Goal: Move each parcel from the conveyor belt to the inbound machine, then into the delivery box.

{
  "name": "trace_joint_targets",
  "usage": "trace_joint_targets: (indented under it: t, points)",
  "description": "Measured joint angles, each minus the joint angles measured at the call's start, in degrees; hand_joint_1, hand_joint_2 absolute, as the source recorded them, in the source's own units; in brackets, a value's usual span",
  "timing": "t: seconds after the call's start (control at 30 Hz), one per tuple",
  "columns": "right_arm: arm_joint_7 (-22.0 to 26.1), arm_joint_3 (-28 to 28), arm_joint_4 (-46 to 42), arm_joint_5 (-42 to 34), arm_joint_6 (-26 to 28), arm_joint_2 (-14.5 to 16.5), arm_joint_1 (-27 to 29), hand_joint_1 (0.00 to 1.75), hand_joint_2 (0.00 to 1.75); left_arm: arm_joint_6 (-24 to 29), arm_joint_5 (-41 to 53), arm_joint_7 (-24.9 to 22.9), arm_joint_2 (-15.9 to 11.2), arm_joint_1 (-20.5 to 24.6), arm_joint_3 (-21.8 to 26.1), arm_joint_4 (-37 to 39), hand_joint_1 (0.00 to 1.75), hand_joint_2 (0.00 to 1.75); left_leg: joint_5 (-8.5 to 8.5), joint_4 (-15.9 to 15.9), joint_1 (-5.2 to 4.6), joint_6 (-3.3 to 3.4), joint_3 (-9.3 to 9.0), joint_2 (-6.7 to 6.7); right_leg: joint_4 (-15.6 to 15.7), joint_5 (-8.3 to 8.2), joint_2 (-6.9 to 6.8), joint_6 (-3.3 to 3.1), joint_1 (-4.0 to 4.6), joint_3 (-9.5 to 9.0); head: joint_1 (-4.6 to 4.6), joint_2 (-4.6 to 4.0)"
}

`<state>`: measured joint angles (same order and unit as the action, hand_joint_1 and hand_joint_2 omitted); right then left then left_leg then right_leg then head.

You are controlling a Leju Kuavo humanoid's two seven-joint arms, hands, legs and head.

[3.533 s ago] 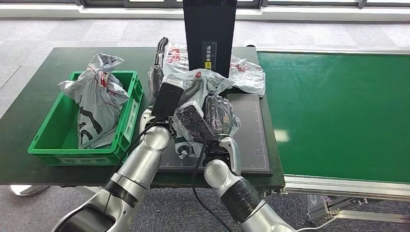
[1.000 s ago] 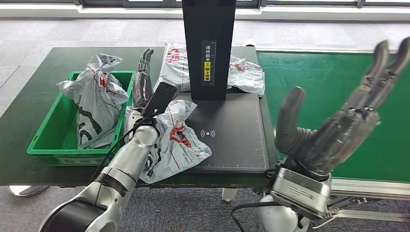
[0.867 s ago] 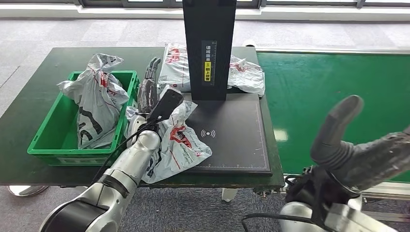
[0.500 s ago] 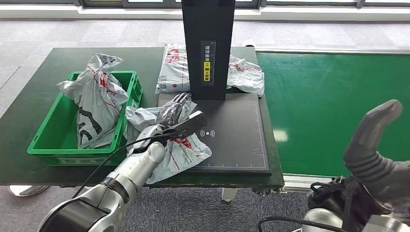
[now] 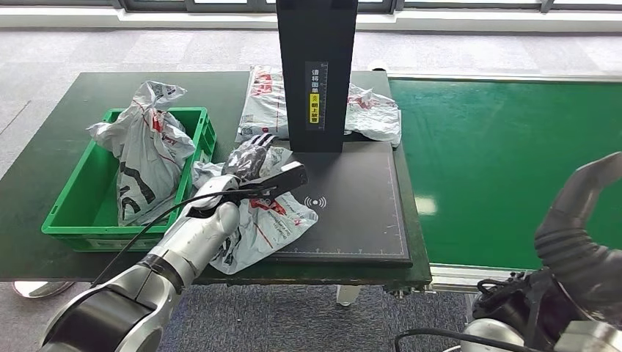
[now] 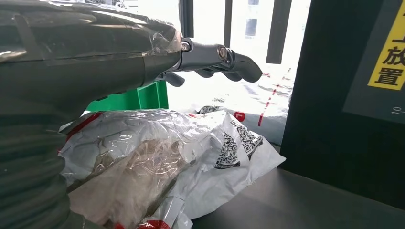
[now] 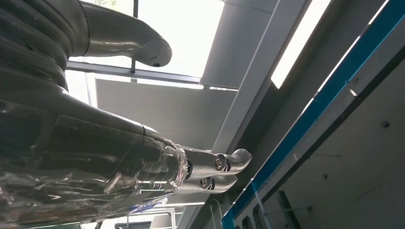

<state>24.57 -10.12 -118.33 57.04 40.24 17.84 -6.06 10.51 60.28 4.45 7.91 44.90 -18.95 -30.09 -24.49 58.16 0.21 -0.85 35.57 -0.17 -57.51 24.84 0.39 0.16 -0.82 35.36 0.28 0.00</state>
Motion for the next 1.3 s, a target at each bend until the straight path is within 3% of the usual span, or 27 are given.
trace_joint_targets:
  t: [0.13,0.27,0.53,0.67,1.3]
  points:
    - [-1.45,-0.02,-0.14,1.97,0.00,0.00,0.15,0.00,1.75,1.21,3.89,-2.70,-0.24,0.01,-0.82,0.07,0.00,1.75,0.00,0.00,0.00,0.00,0.00,0.00,0.00,0.00,0.00,0.00,0.01,0.00,0.00,0.00]
    - [-2.52,-0.21,-0.46,3.69,0.00,0.00,0.41,0.00,1.75,2.80,6.50,-5.04,-0.41,0.01,-1.17,0.26,1.06,1.75,0.00,0.00,0.01,0.00,0.00,-0.01,0.00,0.00,0.00,0.00,0.01,0.00,0.00,0.00]
    - [-3.60,-1.20,-0.55,5.27,0.00,0.00,0.79,0.00,1.75,3.07,6.78,-5.17,-0.77,0.01,-1.18,0.34,1.06,1.75,0.00,0.00,0.01,0.00,0.00,0.00,0.00,0.00,0.00,0.00,0.01,0.00,0.00,0.00]
    - [-3.64,-1.38,-0.55,5.29,0.00,0.00,0.83,0.00,1.75,3.07,6.79,-5.14,-0.84,0.01,-1.18,0.34,1.75,1.75,0.00,0.00,0.00,0.00,0.00,-0.01,0.00,0.00,0.00,0.00,0.00,0.00,0.00,0.00]
    - [-2.30,-3.25,-0.51,6.40,-0.02,-0.02,2.32,0.00,1.75,2.73,9.16,-5.89,-1.90,-2.74,-1.16,-0.50,1.75,1.75,-0.01,-0.01,0.01,0.00,0.00,-0.01,0.00,0.02,-0.01,-0.01,0.01,0.00,0.00,0.00]
